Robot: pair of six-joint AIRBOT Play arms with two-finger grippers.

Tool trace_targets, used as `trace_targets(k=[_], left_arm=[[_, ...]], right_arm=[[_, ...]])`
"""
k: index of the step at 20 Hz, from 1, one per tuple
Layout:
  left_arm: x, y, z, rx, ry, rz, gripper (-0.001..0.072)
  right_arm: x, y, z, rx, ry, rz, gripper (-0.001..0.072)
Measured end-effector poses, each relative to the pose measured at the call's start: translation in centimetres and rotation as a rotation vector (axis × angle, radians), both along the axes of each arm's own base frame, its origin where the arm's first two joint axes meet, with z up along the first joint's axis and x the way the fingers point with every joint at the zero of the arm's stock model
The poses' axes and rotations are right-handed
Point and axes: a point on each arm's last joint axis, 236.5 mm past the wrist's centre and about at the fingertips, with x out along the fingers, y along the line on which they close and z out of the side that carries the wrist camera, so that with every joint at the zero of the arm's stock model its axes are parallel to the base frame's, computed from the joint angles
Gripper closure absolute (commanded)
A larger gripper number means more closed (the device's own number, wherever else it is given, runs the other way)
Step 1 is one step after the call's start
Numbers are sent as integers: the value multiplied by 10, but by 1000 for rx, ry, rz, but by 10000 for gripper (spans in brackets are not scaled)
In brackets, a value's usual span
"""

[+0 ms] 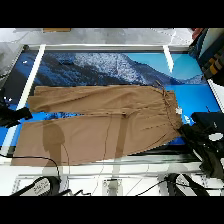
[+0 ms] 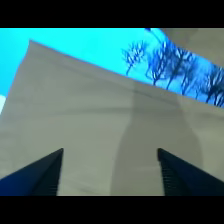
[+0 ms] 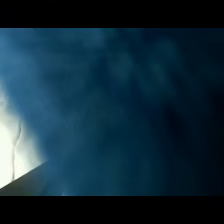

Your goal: Fold the clothes and pants, and hang the long-sleeved shirts on hangers.

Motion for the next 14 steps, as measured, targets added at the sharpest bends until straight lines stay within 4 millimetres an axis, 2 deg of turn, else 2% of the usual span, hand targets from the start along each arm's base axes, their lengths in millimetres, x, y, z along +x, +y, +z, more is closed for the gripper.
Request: trace_targets(k=[3,5,8,10,14], left_arm=[[-17,0,-4,-32,61,20,170],[-31,4,-4,-52,96,54,170],[-52,16,3,-74,117,143,171],[-65,27,12,-76,108,213,171],[-104,46,14,-102,127,351,171]], right_arm=[[1,2,-3,12,2,2,176],[4,-1,-3,4,-8,-9,251],[9,-10,-2,-21,-32,-35,480],[16,-13,1,-19,-60,-65,680],[21,-17,5,-23,-86,-90,684]])
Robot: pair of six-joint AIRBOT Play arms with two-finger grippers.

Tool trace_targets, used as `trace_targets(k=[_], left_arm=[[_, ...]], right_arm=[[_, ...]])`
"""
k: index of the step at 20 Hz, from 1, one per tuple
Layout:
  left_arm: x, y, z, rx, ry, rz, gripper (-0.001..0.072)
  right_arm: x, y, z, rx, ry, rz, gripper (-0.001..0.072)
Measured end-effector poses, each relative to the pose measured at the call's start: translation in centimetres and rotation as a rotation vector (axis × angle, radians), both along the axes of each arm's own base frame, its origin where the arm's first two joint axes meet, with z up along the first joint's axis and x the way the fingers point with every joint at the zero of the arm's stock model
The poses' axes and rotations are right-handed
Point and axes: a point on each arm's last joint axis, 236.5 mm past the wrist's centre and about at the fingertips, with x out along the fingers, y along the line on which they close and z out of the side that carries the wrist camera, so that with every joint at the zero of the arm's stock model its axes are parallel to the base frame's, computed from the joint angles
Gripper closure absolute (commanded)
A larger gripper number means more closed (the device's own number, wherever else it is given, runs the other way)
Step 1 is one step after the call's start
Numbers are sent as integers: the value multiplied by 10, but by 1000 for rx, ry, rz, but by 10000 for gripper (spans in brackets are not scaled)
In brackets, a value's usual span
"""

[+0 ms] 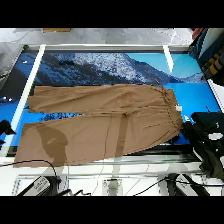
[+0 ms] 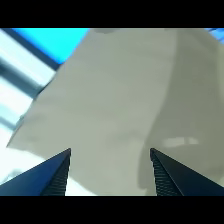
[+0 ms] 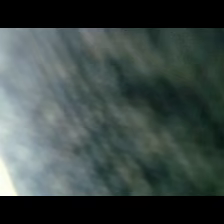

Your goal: Fold the clothes and pants, and hang the long-sleeved shirts on hangers.

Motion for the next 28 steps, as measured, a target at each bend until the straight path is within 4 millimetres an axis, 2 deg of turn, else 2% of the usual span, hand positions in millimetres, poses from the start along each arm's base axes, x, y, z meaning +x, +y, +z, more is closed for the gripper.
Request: trace_targets(k=[2,7,11,17,18,19,26,27,28], left_arm=[[-25,1,-9,-35,33,67,170],[-81,-11,-39,-137,111,210,171],[-108,-22,-64,-192,141,280,173],[-122,-31,-99,-201,136,303,173],[-123,-31,-104,-192,130,304,191],[-123,-31,-108,-188,125,306,223],[-117,-21,-123,-125,74,318,225],[-115,-20,-125,-121,63,323,287],[-113,-20,-128,-115,52,329,406]], right_arm=[[1,-1,0,-1,-4,-4,684],[2,-2,1,-3,-9,-8,684],[2,-2,1,-3,-9,-8,684],[3,-7,2,-27,-13,-11,684],[3,-7,2,-29,-13,-12,684],[3,-8,2,-31,-12,-11,684],[2,-8,1,-34,-11,-9,684],[2,-8,1,-32,-11,-8,684],[2,-7,1,-31,-10,-7,684]])
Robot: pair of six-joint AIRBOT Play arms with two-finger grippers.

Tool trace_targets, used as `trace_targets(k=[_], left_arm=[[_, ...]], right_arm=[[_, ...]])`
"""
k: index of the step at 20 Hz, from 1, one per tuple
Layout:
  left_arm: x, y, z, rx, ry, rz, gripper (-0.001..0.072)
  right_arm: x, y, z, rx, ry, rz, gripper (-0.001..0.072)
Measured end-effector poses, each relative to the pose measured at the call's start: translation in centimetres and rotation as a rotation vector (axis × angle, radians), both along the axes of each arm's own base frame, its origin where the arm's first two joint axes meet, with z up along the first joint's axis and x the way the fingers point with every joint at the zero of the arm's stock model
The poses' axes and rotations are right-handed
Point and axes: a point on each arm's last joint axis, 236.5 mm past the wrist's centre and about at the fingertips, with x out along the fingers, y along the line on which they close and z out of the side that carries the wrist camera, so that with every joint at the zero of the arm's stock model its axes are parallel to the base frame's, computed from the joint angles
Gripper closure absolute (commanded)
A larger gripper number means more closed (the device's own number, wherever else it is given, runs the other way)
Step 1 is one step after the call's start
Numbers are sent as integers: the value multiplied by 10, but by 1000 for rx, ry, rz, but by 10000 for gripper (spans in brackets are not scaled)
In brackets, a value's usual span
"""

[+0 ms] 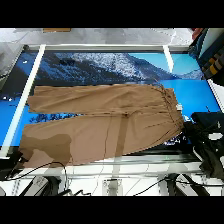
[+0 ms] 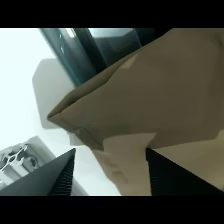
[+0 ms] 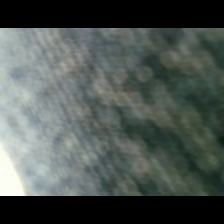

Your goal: Fold the clothes and pants, and hang the long-sleeved shirts on hangers.

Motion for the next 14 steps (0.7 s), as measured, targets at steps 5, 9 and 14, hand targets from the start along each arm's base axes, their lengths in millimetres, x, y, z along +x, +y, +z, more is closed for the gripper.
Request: trace_targets(k=[5,9,14], left_arm=[[8,1,-5,16,-39,26,694],[14,4,-2,35,-67,20,694],[70,26,36,116,-303,23,696]], right_arm=[[-2,3,-1,12,8,8,684],[-2,6,1,18,8,18,685],[-1,6,34,-65,-20,115,685]])
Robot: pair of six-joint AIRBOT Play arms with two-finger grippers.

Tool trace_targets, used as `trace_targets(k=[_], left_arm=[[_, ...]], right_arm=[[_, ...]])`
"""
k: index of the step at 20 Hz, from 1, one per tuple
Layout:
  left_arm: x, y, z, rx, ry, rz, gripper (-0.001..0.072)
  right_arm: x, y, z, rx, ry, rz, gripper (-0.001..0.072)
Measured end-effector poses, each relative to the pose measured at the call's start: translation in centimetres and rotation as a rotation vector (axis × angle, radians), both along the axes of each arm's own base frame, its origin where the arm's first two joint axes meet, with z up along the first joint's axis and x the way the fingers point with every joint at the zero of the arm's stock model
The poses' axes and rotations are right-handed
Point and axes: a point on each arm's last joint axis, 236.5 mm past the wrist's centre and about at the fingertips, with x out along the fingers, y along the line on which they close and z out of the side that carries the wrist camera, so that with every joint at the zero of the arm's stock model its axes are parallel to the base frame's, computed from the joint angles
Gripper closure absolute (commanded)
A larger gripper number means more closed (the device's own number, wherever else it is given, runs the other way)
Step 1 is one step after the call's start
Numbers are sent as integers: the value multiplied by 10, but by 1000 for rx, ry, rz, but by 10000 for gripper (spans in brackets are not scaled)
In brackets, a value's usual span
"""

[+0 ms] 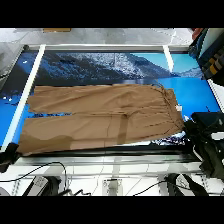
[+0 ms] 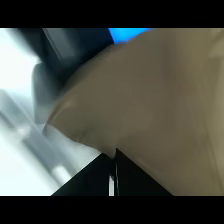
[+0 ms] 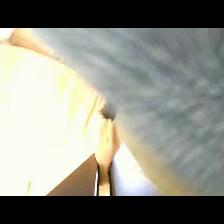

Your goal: Fold the clothes and pants, and hang the long-sleeved shirts on hangers.

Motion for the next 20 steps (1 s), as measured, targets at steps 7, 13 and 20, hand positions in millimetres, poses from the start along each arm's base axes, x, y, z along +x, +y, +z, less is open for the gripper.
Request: trace_targets(k=[7,13,20], left_arm=[[85,4,74,147,-207,-193,698],[164,-9,125,318,-367,-288,702],[261,-30,141,316,-478,-316,702]], right_arm=[[3,-2,88,-169,-132,88,686],[27,2,138,-225,-271,101,687],[102,17,137,-169,-352,92,686]])
